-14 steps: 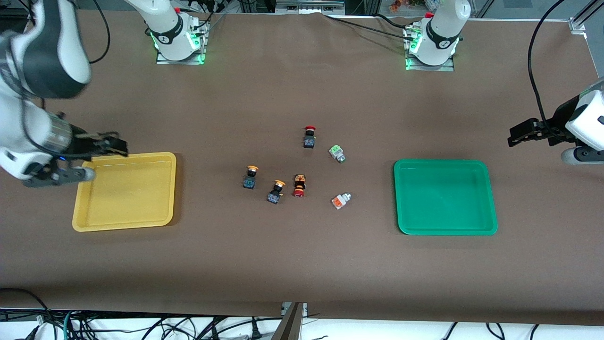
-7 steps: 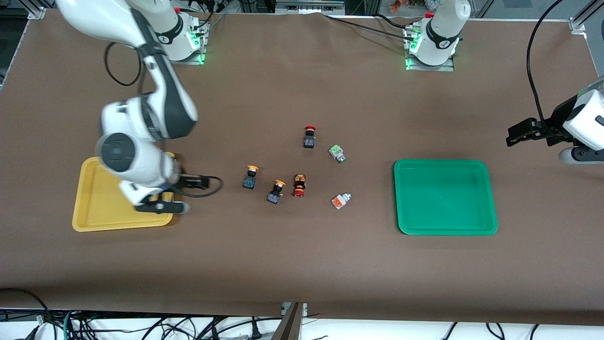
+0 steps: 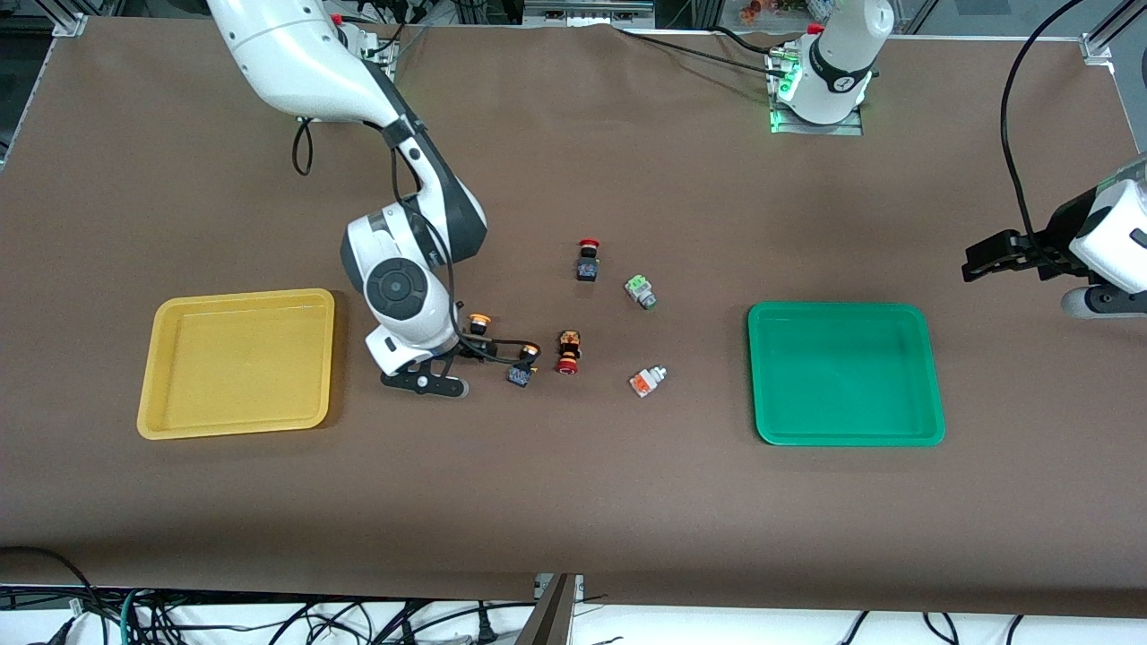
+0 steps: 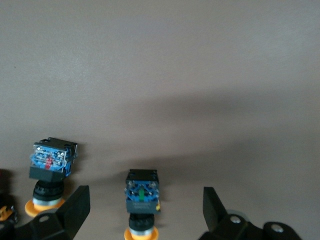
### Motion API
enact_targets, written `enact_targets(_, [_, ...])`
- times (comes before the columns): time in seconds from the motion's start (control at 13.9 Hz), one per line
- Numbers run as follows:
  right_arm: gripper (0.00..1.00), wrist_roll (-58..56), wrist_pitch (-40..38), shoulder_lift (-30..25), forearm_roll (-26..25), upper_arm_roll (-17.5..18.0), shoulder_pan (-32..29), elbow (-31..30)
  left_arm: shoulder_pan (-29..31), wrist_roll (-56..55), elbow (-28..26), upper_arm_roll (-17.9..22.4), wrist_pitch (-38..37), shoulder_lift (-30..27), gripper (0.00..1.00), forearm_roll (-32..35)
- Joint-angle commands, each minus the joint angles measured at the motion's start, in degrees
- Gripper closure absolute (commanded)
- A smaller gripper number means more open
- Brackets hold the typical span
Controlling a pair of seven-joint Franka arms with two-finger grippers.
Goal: Place green and yellow buttons in trays
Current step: 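Lower the right gripper and grasp a blue orange-based button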
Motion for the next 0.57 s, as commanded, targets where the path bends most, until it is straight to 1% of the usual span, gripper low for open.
enact_targets(0.0, [0.00,1.29,1.82,2.29,0.40,-0.59,1.67,0.46,0.05,0.75,3.38,0.10,-0.25,1.49,0.00,0.95])
enact_targets(0.14, [0.00,1.46,2.09,3.17,0.31,-0.51,1.94,-0.32,0.31,0.66,4.35,0.10,-0.25,1.85,0.00,1.04])
enact_targets(0.29, [0.00,1.46,4.18,3.53,0.31,-0.59,2.64,-2.25,0.23,0.57,4.35,0.10,-0.25,1.94,0.00,0.95])
enact_targets(0.36, [0.16,1.46,5.16,3.53,0.31,-0.51,2.90,-3.57,0.23,0.48,4.35,0.01,-0.25,2.20,0.00,0.86])
enact_targets(0.43, [0.62,1.38,4.90,3.35,0.40,-0.51,3.08,-3.93,0.23,0.39,4.44,0.01,-0.25,2.81,0.00,0.60])
enact_targets(0.5, [0.96,1.29,4.55,3.27,0.40,-0.51,3.08,-3.93,0.05,0.22,4.62,0.01,-0.25,2.90,0.00,0.60])
